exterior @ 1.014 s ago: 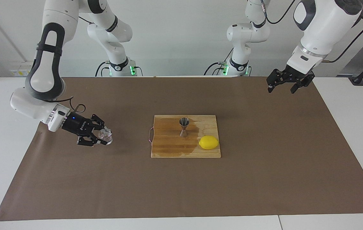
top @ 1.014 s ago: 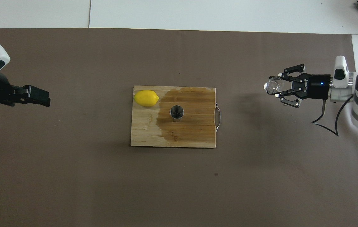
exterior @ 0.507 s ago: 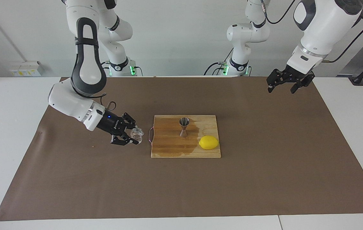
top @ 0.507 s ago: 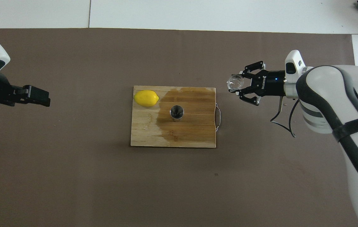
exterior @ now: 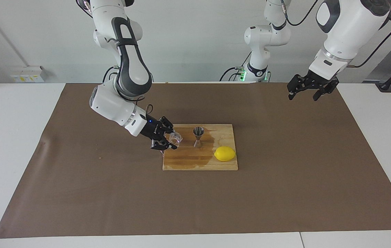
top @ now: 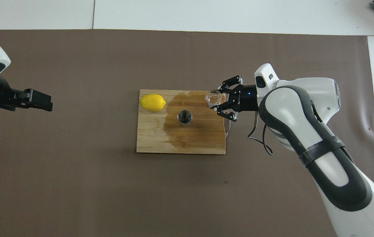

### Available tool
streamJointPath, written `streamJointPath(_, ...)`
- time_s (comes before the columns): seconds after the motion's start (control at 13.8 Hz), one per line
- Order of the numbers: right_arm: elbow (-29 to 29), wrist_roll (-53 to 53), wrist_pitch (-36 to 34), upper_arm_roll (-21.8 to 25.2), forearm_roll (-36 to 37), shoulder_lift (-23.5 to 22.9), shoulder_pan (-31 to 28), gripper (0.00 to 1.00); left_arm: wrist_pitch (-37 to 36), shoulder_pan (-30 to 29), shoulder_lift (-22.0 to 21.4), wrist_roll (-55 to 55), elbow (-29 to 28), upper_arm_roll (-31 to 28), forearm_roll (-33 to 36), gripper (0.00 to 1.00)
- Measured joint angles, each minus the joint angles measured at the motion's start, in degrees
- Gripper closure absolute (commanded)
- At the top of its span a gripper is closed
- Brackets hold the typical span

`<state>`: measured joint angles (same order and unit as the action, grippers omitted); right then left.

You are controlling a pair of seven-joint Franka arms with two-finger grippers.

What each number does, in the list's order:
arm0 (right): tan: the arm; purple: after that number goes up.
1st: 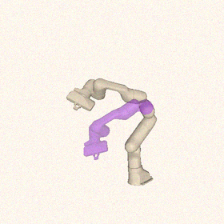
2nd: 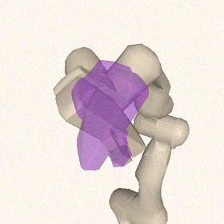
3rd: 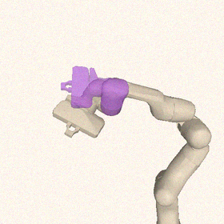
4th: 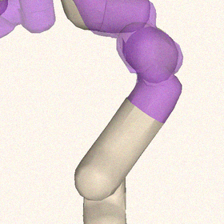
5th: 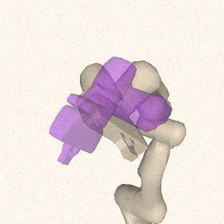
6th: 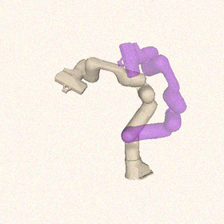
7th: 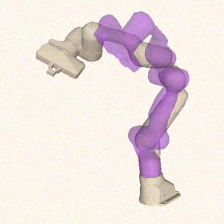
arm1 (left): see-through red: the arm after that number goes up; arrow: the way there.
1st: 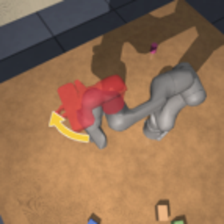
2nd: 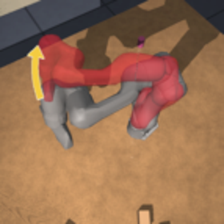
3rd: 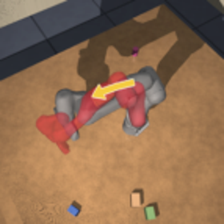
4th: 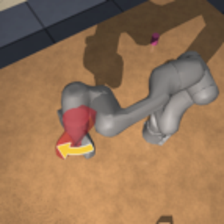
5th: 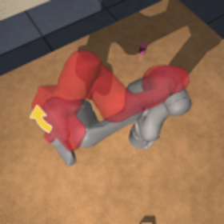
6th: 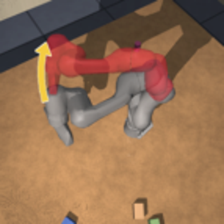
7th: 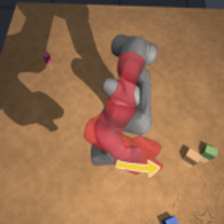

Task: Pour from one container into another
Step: 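Lift the clear glass with the right gripper toward the metal cup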

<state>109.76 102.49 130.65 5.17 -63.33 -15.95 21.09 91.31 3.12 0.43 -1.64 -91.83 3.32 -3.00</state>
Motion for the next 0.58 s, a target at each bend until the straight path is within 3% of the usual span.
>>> streamJointPath(0.58, 1.6, -12.1, 0.1, 0.2, 7.6, 4.4, 3.6, 1.0, 0.0, 0.0, 0.0, 0.0, 0.0, 0.0, 0.0, 0.0)
